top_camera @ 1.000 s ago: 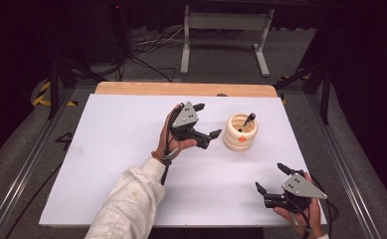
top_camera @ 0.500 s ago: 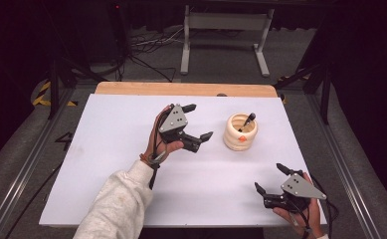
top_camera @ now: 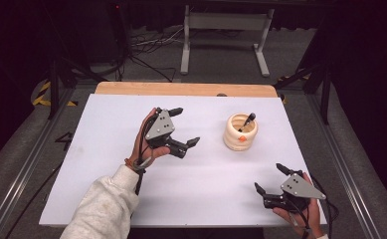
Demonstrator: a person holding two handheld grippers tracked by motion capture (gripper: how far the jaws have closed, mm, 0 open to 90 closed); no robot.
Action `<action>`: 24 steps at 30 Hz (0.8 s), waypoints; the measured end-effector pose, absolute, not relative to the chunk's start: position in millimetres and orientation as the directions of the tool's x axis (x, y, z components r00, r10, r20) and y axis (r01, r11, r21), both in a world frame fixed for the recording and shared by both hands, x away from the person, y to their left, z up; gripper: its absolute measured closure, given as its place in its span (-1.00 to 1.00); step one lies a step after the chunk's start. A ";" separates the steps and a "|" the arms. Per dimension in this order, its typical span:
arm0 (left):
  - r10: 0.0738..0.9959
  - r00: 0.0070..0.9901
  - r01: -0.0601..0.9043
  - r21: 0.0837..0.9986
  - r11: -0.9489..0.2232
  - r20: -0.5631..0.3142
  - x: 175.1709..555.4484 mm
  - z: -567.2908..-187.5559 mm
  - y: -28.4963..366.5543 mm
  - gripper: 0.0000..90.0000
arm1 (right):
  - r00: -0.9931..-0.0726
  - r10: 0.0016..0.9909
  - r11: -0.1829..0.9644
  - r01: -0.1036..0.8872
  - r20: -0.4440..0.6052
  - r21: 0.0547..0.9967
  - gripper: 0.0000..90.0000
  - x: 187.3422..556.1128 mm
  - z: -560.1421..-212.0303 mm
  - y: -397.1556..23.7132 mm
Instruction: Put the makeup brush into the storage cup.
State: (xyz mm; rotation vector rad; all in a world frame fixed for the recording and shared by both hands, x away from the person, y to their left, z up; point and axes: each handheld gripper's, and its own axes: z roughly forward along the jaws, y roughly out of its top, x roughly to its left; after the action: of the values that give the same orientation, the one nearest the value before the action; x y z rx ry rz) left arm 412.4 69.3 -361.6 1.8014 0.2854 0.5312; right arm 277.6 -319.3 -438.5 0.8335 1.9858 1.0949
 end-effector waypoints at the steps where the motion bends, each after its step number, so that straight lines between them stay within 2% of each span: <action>1: 0.454 0.867 -0.073 0.954 -0.289 0.204 410.8 -361.6 71.8 -0.99 | -0.539 0.797 0.431 0.193 -0.272 0.881 -0.81 277.3 -438.4 -319.3; 8: 0.470 0.854 -0.078 0.947 -0.312 0.225 402.3 -363.9 82.0 -0.98 | -0.537 0.797 0.428 0.181 -0.276 0.885 -0.81 275.8 -437.3 -319.1; 16: 0.478 0.854 -0.068 0.957 -0.283 0.202 395.3 -366.0 96.5 -0.98 | -0.538 0.796 0.430 0.180 -0.278 0.884 -0.81 275.6 -437.3 -318.8; 24: 0.505 0.831 -0.077 0.947 -0.311 0.233 387.7 -366.7 111.9 -0.96 | -0.538 0.795 0.433 0.182 -0.279 0.883 -0.81 275.8 -437.8 -318.4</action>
State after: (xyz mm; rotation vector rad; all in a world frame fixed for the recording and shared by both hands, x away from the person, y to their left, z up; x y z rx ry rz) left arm 387.7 111.9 -366.7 1.8034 0.3272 0.5985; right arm 275.8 -318.4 -437.8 0.8223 1.9760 1.0994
